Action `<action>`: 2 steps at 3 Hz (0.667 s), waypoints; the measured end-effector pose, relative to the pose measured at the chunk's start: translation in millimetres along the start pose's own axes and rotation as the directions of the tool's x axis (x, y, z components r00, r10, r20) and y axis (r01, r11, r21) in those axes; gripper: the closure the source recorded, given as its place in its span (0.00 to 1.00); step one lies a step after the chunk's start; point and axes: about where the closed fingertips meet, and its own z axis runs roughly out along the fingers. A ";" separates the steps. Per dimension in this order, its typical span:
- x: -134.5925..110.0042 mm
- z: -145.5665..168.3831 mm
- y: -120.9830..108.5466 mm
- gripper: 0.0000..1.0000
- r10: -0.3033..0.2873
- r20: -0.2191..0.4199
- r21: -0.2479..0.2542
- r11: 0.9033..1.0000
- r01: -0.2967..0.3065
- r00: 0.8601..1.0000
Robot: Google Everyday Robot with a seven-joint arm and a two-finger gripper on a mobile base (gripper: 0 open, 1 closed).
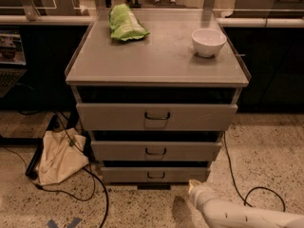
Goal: Open bottom drawer
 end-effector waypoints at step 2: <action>4.8 24.6 -4.2 1.00 0.003 0.017 -0.008 1.000 -0.003 1.000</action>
Offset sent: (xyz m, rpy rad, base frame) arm 0.0418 -0.0044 -0.0563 0.0218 -0.0501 0.0019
